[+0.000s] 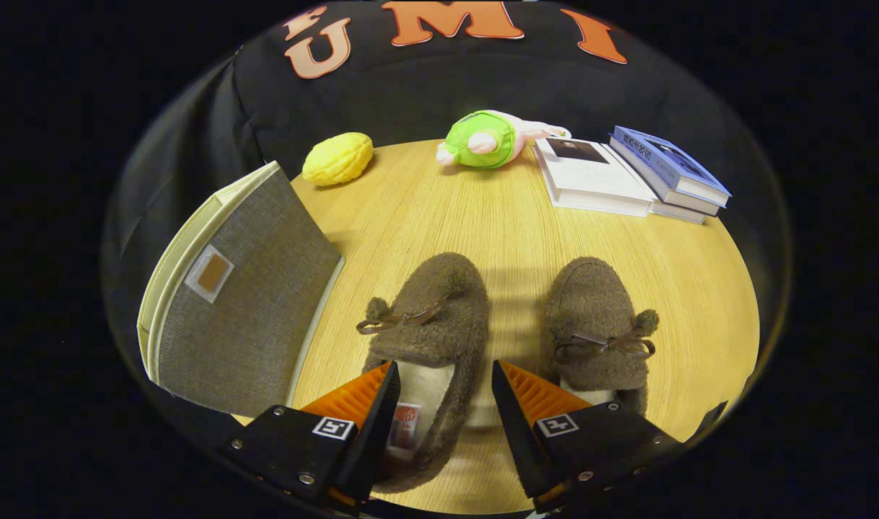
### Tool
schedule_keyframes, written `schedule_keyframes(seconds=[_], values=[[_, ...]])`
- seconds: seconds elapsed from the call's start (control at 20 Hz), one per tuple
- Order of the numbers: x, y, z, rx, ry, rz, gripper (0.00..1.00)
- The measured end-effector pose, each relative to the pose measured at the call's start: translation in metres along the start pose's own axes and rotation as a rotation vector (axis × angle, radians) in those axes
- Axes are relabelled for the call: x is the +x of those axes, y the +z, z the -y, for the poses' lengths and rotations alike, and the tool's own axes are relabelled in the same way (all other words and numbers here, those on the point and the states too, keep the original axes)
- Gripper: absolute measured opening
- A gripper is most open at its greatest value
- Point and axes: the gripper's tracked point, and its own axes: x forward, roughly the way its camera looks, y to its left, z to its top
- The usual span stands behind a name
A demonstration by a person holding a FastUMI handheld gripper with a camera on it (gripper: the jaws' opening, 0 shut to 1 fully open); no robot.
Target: Open the storage box then place both shoes into the box .Put the left shoe in first, then the right shoe, with the right side of both shoes facing outward in a uniform manner.
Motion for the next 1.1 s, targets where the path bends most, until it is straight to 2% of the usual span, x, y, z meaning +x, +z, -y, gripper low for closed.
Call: schedule_keyframes(seconds=[0.05,0.2,0.45,0.5,0.6,0.7,1.1], values=[[0.005,0.000,0.001,0.002,-0.007,-0.006,0.75],[0.020,0.007,0.009,0.000,-0.063,0.017,0.57],[0.031,0.011,0.009,0.121,-0.052,0.040,0.33],[0.032,0.011,0.010,0.146,-0.053,0.048,0.20],[0.031,0.011,0.012,0.171,-0.047,0.047,0.10],[0.027,0.009,0.010,0.203,-0.035,0.027,0.05],[-0.020,0.034,-0.035,0.306,0.090,0.055,0.04]])
